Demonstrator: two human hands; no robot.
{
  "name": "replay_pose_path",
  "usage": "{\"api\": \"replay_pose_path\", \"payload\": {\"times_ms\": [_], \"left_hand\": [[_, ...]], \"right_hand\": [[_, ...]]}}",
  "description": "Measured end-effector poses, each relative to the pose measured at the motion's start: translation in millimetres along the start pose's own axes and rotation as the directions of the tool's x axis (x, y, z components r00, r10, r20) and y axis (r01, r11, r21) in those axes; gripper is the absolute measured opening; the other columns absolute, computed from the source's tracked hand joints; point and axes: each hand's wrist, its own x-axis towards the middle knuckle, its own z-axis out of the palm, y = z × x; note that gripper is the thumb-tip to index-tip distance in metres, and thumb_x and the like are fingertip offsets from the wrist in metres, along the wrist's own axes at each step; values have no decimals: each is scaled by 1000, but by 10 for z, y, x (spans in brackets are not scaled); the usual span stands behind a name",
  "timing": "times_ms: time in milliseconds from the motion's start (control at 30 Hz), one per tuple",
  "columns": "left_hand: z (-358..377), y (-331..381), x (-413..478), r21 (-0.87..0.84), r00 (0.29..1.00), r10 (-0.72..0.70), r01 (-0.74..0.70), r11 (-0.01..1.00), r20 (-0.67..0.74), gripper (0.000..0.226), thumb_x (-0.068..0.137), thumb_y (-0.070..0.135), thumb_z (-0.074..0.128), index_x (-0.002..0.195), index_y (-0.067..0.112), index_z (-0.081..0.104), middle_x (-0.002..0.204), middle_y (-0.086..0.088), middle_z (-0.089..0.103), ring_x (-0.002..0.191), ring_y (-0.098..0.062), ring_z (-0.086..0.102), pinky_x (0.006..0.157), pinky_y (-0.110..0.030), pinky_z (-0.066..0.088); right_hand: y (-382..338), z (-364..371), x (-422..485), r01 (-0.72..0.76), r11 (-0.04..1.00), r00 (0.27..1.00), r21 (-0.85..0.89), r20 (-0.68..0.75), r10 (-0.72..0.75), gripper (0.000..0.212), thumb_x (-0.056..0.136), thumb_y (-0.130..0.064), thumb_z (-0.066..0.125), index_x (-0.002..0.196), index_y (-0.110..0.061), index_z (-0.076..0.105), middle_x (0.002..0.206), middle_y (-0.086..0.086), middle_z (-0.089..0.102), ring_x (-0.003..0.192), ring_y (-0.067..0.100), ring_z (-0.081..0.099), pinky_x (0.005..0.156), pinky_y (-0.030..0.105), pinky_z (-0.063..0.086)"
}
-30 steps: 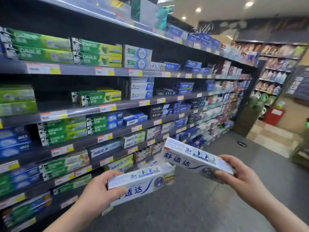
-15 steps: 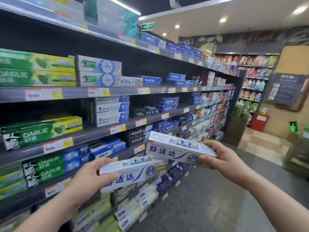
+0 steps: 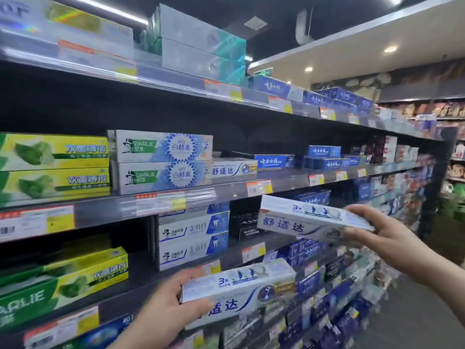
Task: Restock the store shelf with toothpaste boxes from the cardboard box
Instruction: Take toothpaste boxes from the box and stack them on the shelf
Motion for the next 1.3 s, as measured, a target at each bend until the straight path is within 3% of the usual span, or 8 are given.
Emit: {"api": "replay_pose_path", "payload": {"times_ms": [167, 367, 500, 767, 900, 1033, 1200, 1300], "left_hand": [[-1, 117, 294, -30, 987, 38, -43, 999, -157, 87, 15, 48, 88, 96, 28, 65, 87, 12, 75, 74, -2, 69, 61, -9, 50], [326, 423, 621, -73, 934, -12, -16, 997, -358, 49, 59, 16, 83, 102, 22, 61, 82, 18, 74, 67, 2, 68, 51, -6, 47], [543, 614, 764, -69, 877, -59, 30, 997, -477, 35, 73, -3, 70, 98, 20, 61, 78, 17, 73, 60, 2, 67, 48, -6, 47], [788, 757, 887, -67, 852, -68, 39, 997, -519, 88, 16, 40, 87, 98, 19, 65, 80, 6, 76, 63, -4, 68, 53, -11, 50], [780, 804, 920, -13, 830, -37, 36, 999, -557, 106, -1, 54, 86, 96, 16, 67, 76, -1, 76, 59, -5, 66, 52, -12, 50], [781, 899, 941, -50, 833, -14, -16, 999, -553, 107, -2, 48, 86, 94, 8, 66, 71, -3, 76, 54, -5, 66, 47, -11, 47], [708, 921, 942, 2, 837, -6, 8, 1000, -547, 101, 6, 56, 86, 97, 15, 69, 88, -6, 76, 76, -15, 71, 58, -14, 53], [686, 966, 956, 45, 833, 19, 7, 999, -552, 85, 10, 55, 87, 88, 26, 72, 88, -5, 76, 76, -15, 70, 69, -24, 54]], "right_hand": [[167, 88, 1221, 178, 984, 982, 20, 67, -179, 29, 84, -18, 62, 111, -23, 52, 94, -9, 59, 78, 3, 57, 59, 3, 42], [131, 335, 2469, 302, 930, 897, 209, 267, -352, 43, 71, -45, 68, 108, -26, 55, 98, -1, 64, 77, 3, 58, 70, 13, 45], [108, 551, 2941, 337, 881, 780, 333, 426, -459, 22, 84, -17, 62, 106, -18, 57, 97, 2, 65, 74, -2, 60, 65, 3, 45], [236, 845, 3191, 422, 817, 667, 392, 476, -573, 14, 85, -22, 63, 99, -21, 63, 104, 3, 66, 95, 15, 60, 87, 21, 46], [280, 916, 3242, 532, 795, 630, 290, 491, -601, 22, 84, -31, 62, 95, -12, 66, 97, 14, 67, 83, 12, 56, 77, 26, 43], [232, 983, 3197, 577, 784, 644, 228, 462, -609, 32, 84, -35, 62, 109, -16, 64, 104, 3, 57, 94, 14, 54, 81, 24, 38], [183, 1035, 3176, 617, 752, 607, 233, 468, -643, 15, 84, -36, 61, 72, -28, 60, 67, -3, 55, 63, 12, 49, 63, 28, 41], [193, 1063, 3191, 605, 768, 628, 210, 467, -623, 20, 84, -35, 62, 93, -19, 68, 76, -5, 56, 77, 14, 54, 70, 30, 44]]}}
